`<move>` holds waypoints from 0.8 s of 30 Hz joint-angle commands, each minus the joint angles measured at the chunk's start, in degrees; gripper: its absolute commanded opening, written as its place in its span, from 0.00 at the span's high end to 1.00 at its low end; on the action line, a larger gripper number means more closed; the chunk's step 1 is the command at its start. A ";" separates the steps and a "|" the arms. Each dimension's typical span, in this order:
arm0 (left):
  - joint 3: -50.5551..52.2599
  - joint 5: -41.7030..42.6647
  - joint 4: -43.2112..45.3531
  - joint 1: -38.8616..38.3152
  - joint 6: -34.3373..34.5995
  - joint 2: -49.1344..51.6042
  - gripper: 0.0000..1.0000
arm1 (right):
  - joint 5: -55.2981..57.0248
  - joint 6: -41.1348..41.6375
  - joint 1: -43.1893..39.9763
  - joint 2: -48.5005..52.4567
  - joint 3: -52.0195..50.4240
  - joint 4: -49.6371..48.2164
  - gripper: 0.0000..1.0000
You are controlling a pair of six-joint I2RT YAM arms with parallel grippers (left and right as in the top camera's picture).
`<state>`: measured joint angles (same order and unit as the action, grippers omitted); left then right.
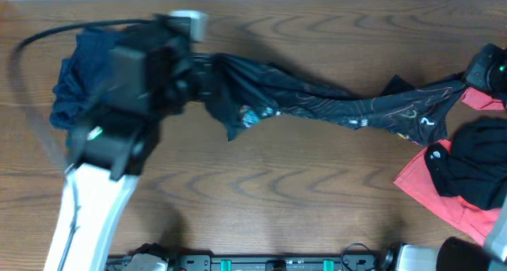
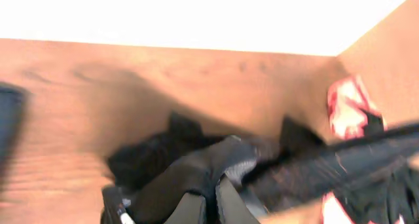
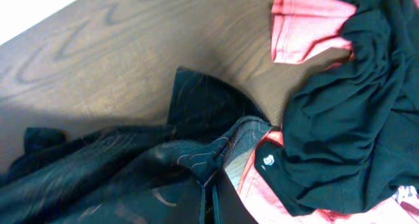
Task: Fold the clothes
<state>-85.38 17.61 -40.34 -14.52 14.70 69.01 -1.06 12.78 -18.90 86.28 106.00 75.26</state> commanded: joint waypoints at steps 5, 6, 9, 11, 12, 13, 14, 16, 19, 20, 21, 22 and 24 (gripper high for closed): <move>-2.73 -0.74 0.11 8.20 -1.14 -11.67 0.94 | -1.09 0.00 -4.13 -9.62 0.09 -1.20 0.99; -2.86 -0.74 0.13 8.68 -1.11 -13.07 0.94 | -1.09 0.02 -4.63 -10.84 0.09 -1.51 0.99; -3.30 -0.74 0.11 9.07 -1.11 -16.37 0.94 | -1.11 0.02 -5.73 -13.55 0.11 -2.36 0.99; -3.61 -0.74 0.11 9.07 -1.11 -18.36 0.94 | -1.11 0.02 -6.19 -15.02 0.13 -2.67 0.99; -3.69 -0.74 0.13 9.07 -1.09 -19.19 0.94 | -1.11 0.02 -6.23 -15.69 0.13 -2.84 0.99; -3.69 -0.74 0.07 9.07 -1.09 -19.63 0.94 | -1.14 0.02 -6.23 -16.04 0.13 -2.99 0.99; -3.69 -0.76 -0.13 9.07 -1.09 -19.74 0.94 | -1.36 0.02 -6.23 -16.28 0.13 -3.19 0.99; -3.67 -0.74 -0.70 9.07 -1.09 -19.26 0.94 | -2.51 -0.26 -6.23 -16.22 0.13 -3.74 0.99; -3.67 -0.74 -1.38 9.05 -1.09 -16.59 0.94 | -5.05 -1.14 -6.16 -14.60 0.13 -4.55 0.99; -3.67 -0.74 -1.40 9.05 -1.11 -15.26 0.94 | -5.66 -1.20 -6.16 -13.77 0.13 -4.76 0.99; -3.67 -0.74 -1.40 9.05 -1.11 -13.42 0.94 | -6.45 -1.38 -6.14 -12.61 0.13 -5.03 0.99; -3.67 -0.74 -1.40 9.05 -1.11 -11.58 0.94 | -7.26 -1.79 -5.99 -11.45 0.13 -5.20 0.99; -3.67 -0.72 -1.38 9.05 -1.18 -7.06 0.94 | -8.74 -2.84 -5.42 -8.50 0.13 -5.79 0.99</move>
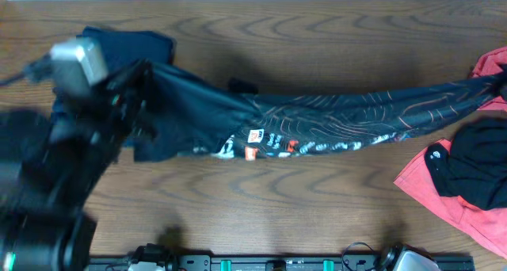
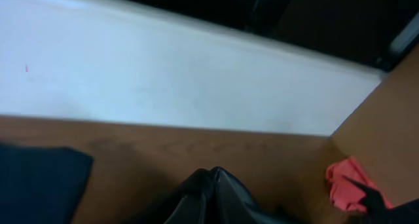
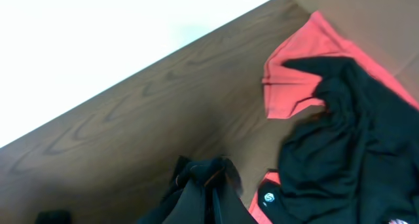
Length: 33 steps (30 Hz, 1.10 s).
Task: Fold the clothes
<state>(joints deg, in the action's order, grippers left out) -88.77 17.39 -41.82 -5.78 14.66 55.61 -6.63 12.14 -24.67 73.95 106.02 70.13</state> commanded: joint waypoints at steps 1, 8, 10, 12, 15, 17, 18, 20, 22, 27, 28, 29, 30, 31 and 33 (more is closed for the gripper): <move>-0.28 -0.02 0.52 0.31 -1.14 9.11 0.94 | -3.56 -2.78 0.83 5.66 0.11 -1.18 0.99; -0.33 6.45 11.50 0.31 -1.11 28.68 0.94 | -4.79 -3.69 5.60 18.56 0.11 -11.96 0.99; -0.72 6.43 18.16 0.37 -1.11 34.40 0.94 | -4.79 -2.56 6.82 21.79 0.11 -18.64 0.99; -1.92 6.40 25.46 0.37 -1.09 39.69 0.94 | -4.79 -0.68 7.63 24.28 0.11 -26.21 0.99; -4.07 6.38 38.47 0.72 2.73 45.44 0.94 | -4.22 0.72 8.31 26.25 0.11 -38.62 0.99; -5.03 6.38 50.56 1.68 10.78 47.28 0.94 | -3.91 4.48 8.13 26.36 0.11 -47.10 0.99; -5.49 6.29 56.02 2.36 13.88 47.63 0.94 | -3.91 6.32 7.93 26.10 0.22 -51.19 0.99; -7.45 5.73 65.13 4.17 20.20 47.95 0.94 | -3.89 9.90 7.23 25.70 1.05 -56.63 0.99; -11.13 5.79 70.84 6.73 25.51 48.02 0.94 | -3.91 13.75 6.19 25.57 2.95 -59.52 0.99; -22.40 12.39 68.96 12.37 27.47 48.00 0.94 | -3.91 14.78 4.11 25.57 7.06 -57.64 0.99; -24.15 16.15 66.42 13.27 27.50 48.00 0.94 | -3.89 14.29 3.89 25.57 7.19 -56.19 0.99; -25.22 19.69 63.67 13.88 27.47 48.00 0.94 | -3.89 13.49 3.63 25.57 7.21 -54.05 0.99; -25.68 23.17 60.52 14.25 27.47 47.98 0.94 | -3.69 12.81 3.48 25.57 7.19 -51.63 0.99; -25.68 27.26 56.68 14.51 27.43 47.84 0.94 | -3.06 11.52 3.39 25.59 7.17 -48.13 0.99; -25.68 34.45 45.81 14.60 25.44 47.84 0.94 | -0.20 8.98 3.41 25.59 7.17 -39.69 0.99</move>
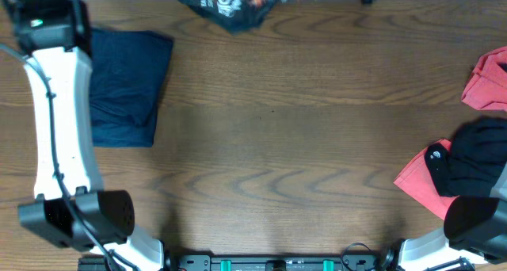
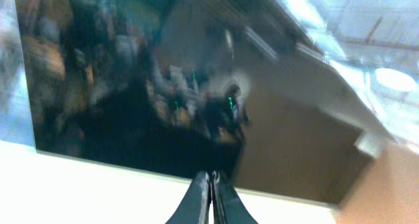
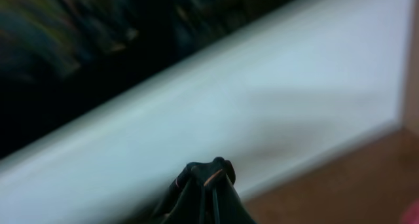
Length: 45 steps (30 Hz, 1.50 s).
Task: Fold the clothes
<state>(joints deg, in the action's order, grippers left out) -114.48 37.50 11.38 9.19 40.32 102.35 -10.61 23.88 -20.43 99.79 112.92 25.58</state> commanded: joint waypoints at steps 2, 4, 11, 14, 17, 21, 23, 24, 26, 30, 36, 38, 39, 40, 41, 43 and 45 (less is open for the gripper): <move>0.02 17.62 -22.62 -0.37 -7.08 1.11 0.94 | 6.54 -4.81 -0.83 -0.13 0.20 12.09 0.99; 0.02 16.81 -37.88 -0.57 -15.89 1.14 0.95 | 9.84 -6.67 -0.83 0.15 -0.02 18.97 0.99; 2.93 6.93 -74.01 -2.14 -35.78 1.33 0.94 | 11.52 -11.37 -0.76 0.48 -3.28 34.34 0.99; 5.40 6.78 -78.05 -4.39 -37.18 1.33 0.94 | 11.72 -12.48 -0.76 0.52 -4.96 36.04 0.99; 8.90 6.75 -77.70 -8.22 -37.35 1.36 0.94 | 11.78 -13.75 -0.74 0.52 -6.43 36.74 0.99; 14.51 6.73 -73.42 -14.29 -37.31 1.40 0.94 | 12.15 -13.70 -0.72 0.52 -7.02 37.11 0.99; 18.29 6.73 -69.29 -17.73 -37.24 1.40 0.83 | 12.15 -13.70 -0.72 0.52 -7.02 37.07 0.99; 20.52 6.62 -66.64 -19.54 -36.59 1.40 0.70 | 12.15 -13.70 -0.72 0.52 -7.02 37.09 0.99; 24.46 5.64 -61.40 -22.49 -33.66 1.40 0.56 | 12.13 -13.70 -0.72 0.52 -7.02 37.24 0.99; 32.76 -1.62 -47.60 -28.06 -21.55 1.55 0.37 | 12.11 -13.68 -0.72 0.52 -7.02 37.44 0.99; 37.48 -6.49 -31.01 -33.86 -15.52 5.64 0.34 | 12.11 -13.68 -0.72 0.52 -7.02 37.77 0.99; 37.48 -6.47 -26.86 -34.93 -13.86 8.76 0.34 | 12.09 -13.68 -0.72 0.52 -7.02 37.90 0.99; 37.48 -6.45 -25.20 -35.23 -12.92 10.34 0.34 | 12.09 -13.68 -0.72 0.52 -7.02 37.97 0.99; 37.48 -6.25 -23.32 -35.52 -11.93 12.26 0.35 | 12.09 -13.68 -0.66 0.52 -7.02 38.05 0.99; 37.48 -5.51 -21.51 -35.74 -11.65 13.94 0.34 | 12.11 -13.68 -0.61 0.52 -7.02 38.10 0.99; 37.42 -2.84 -17.42 -35.98 -11.45 17.42 0.35 | 12.09 -13.68 -0.61 0.52 -7.02 38.14 0.99; 37.31 -1.18 -13.92 -36.06 -10.64 20.22 0.34 | 12.09 -13.68 -0.61 0.52 -7.02 38.27 0.99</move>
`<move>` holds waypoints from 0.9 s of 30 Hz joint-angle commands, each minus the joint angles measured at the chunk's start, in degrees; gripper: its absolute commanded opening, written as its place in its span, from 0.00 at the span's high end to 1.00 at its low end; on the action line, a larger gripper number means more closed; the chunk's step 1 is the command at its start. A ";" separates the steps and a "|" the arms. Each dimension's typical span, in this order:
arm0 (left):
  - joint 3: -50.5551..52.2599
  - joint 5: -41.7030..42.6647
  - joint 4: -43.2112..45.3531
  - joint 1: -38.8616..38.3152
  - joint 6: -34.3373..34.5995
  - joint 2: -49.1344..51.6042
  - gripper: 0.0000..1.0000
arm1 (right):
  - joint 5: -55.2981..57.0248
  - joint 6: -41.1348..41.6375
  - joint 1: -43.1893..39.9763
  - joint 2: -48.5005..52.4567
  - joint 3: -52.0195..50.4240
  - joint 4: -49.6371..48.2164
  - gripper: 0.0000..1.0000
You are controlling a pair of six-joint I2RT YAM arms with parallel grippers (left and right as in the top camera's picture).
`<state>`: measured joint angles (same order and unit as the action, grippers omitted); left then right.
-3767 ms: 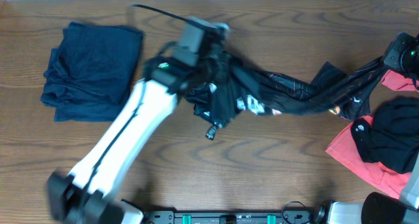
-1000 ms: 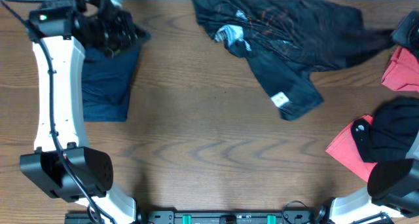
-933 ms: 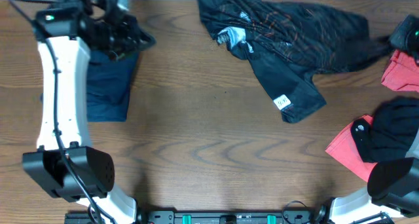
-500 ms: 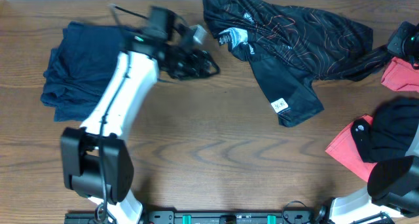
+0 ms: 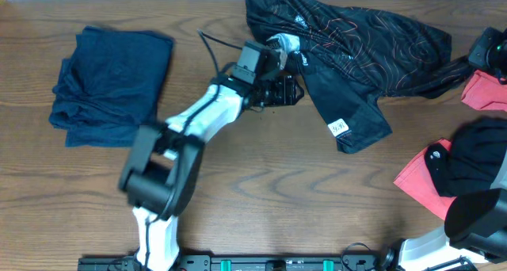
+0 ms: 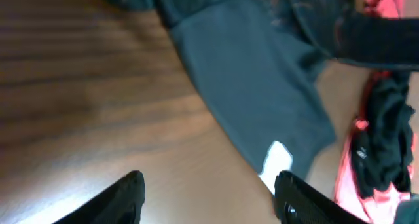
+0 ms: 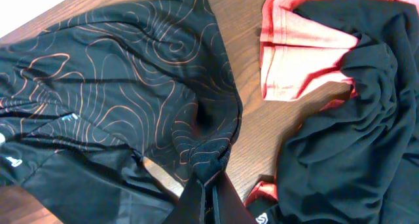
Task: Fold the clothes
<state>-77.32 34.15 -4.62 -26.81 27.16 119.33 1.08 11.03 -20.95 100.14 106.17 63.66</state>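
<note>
The black garment with orange contour lines (image 5: pixel 356 33) lies spread along the far edge of the table, centre to right. A dark flap with a white label (image 5: pixel 338 128) reaches toward the middle. My left gripper (image 5: pixel 287 89) is low beside the garment's left part. It is open, with bare wood between its fingers (image 6: pixel 134 188), and the flap and label (image 6: pixel 278 160) lie just beyond. My right gripper (image 7: pixel 211 179) is shut on a bunched fold of the garment (image 7: pixel 131 86) at its right end, near the far right of the table (image 5: pixel 479 61).
A folded navy garment (image 5: pixel 111 85) lies at the far left. A red garment (image 5: pixel 483 89) and a crumpled black one (image 5: pixel 471 164) on red cloth are piled at the right edge, close to the right gripper (image 7: pixel 353 139). The left arm (image 5: pixel 198 120) crosses the table's left-centre.
The patterned garment was held high past the far edge by both shut grippers. It now lies on the table, the left gripper has let go and is open, and the right stays shut on it.
First the garment was bunched and strung across the table between both shut grippers. Then it was stretched wider, from the navy pile to the red clothes. Then it was up at the far edge. Now it lies spread at the far centre-right, held only by the right gripper.
</note>
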 commanded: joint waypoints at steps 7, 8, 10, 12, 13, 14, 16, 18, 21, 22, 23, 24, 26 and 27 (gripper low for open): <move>0.02 2.67 13.64 -0.28 5.16 8.83 0.35 | 0.39 -0.81 -0.09 0.17 -0.26 0.11 0.99; -0.09 2.51 14.99 -0.39 5.92 9.42 0.34 | 0.39 -0.83 -0.09 0.17 -0.26 0.07 0.99; -0.59 2.01 17.62 -0.50 8.70 11.10 0.34 | 0.39 -0.83 -0.09 0.17 -0.26 0.04 0.99; -1.49 2.05 19.43 -0.66 10.80 13.16 0.35 | 0.39 -0.83 -0.09 0.17 -0.26 0.09 0.99; -2.32 2.05 20.00 -0.79 11.89 14.43 0.34 | 0.39 -0.81 -0.09 0.17 -0.26 0.15 0.99; -3.08 2.08 20.52 -0.90 12.46 15.58 0.35 | 0.39 -0.83 -0.09 0.17 -0.26 0.24 0.99; -5.38 2.36 20.61 -1.18 13.03 18.08 0.35 | 0.39 -0.83 -0.09 0.15 -0.26 0.42 0.99; -7.72 2.73 20.59 -1.60 14.16 20.26 0.35 | 0.39 -0.83 -0.09 0.15 -0.26 0.44 0.99; -11.37 2.86 20.39 -2.38 15.39 22.95 0.35 | 0.39 -0.83 -0.09 0.15 -0.26 0.39 0.99; -11.82 2.67 20.39 -2.58 15.39 23.19 0.36 | 0.39 -0.83 -0.09 0.15 -0.26 0.39 0.99; -12.09 2.45 20.41 -2.75 15.37 23.21 0.40 | 0.39 -0.83 -0.09 0.15 -0.26 0.39 0.99; -12.31 2.25 20.41 -2.91 15.37 23.21 0.44 | 0.39 -0.83 -0.09 0.15 -0.26 0.39 0.99; -12.70 2.23 20.41 -3.19 15.34 23.21 0.48 | 0.37 -0.81 -0.09 0.15 -0.26 0.39 0.99; -12.70 2.27 20.33 -3.41 15.34 23.21 0.48 | 0.37 -0.81 -0.09 0.15 -0.26 0.37 0.99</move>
<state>-90.94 38.48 17.82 -29.39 41.82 138.89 1.08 11.03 -20.95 100.14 106.13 63.96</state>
